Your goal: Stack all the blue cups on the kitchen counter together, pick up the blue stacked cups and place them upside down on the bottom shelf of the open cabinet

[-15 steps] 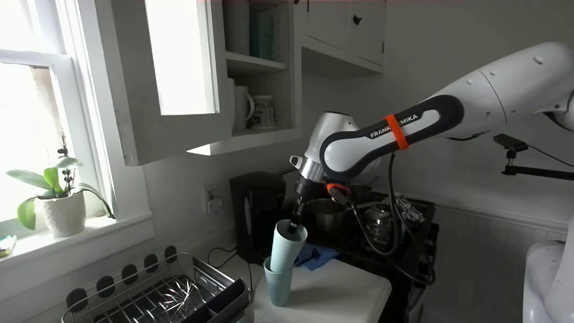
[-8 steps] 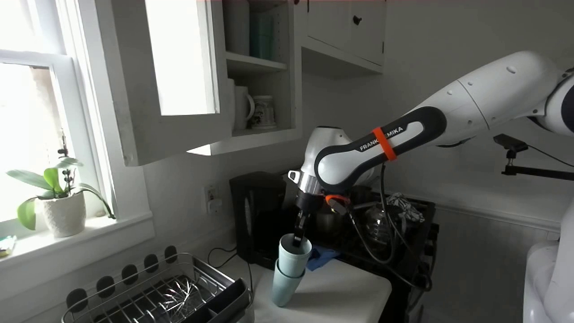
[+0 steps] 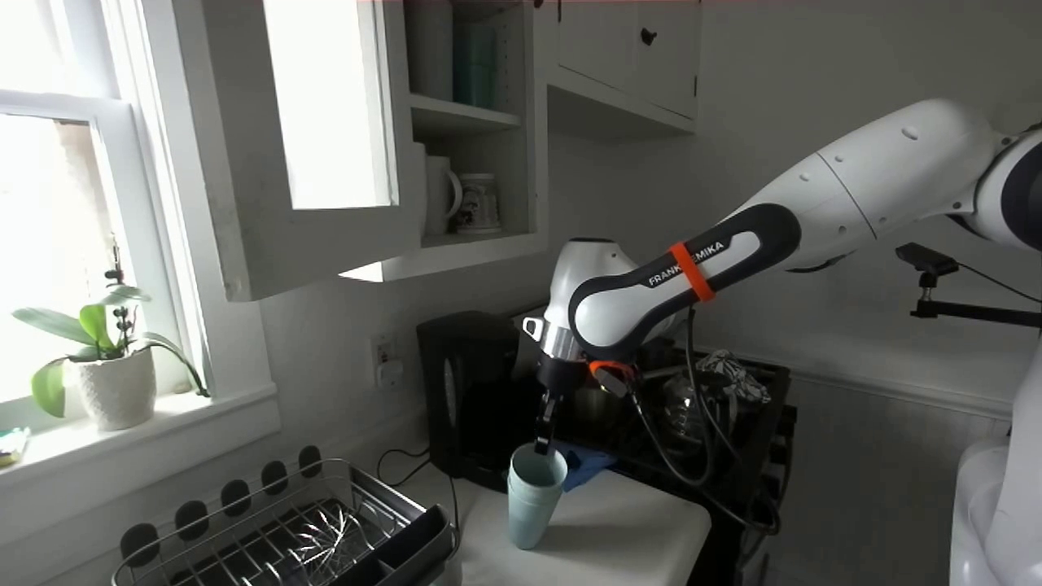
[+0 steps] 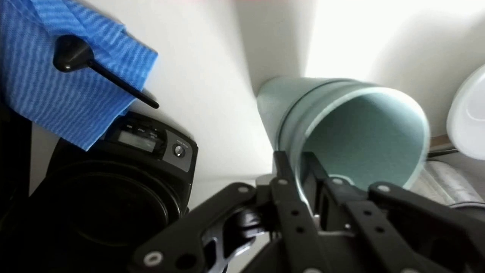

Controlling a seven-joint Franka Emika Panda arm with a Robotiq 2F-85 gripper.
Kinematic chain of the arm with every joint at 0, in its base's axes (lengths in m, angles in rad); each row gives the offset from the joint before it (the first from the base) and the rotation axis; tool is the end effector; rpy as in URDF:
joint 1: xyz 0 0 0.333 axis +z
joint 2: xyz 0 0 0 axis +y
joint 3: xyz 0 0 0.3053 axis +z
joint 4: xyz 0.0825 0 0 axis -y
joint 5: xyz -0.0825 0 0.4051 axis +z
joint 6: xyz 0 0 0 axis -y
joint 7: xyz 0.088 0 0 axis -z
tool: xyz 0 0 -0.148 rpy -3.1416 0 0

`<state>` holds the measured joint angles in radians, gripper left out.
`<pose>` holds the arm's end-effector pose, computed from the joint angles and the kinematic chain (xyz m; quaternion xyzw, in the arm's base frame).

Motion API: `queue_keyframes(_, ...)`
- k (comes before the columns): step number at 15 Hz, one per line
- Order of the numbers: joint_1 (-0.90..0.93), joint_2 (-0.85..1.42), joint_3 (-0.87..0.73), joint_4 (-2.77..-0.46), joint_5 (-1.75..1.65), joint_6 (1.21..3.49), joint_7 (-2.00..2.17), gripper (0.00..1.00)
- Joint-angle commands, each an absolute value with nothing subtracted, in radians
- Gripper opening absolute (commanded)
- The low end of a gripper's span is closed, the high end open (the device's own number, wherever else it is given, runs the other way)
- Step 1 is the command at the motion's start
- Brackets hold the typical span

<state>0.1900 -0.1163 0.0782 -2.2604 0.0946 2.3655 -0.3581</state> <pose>0.5294 0.1495 0.3702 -0.9538 -0.2777 -0.1117 0.0271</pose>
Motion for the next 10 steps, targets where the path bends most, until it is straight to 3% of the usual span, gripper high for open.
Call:
queue_keyframes(1,0.174,-0.098,0.103,-2.245,0.041,2.362,-0.292,0.46)
queue_keyframes(8,0.149,-0.063,0.093,-2.256,0.03,2.362,-0.226,0.95)
queue_keyframes(10,0.138,-0.053,0.089,-2.261,0.052,2.371,-0.212,1.0)
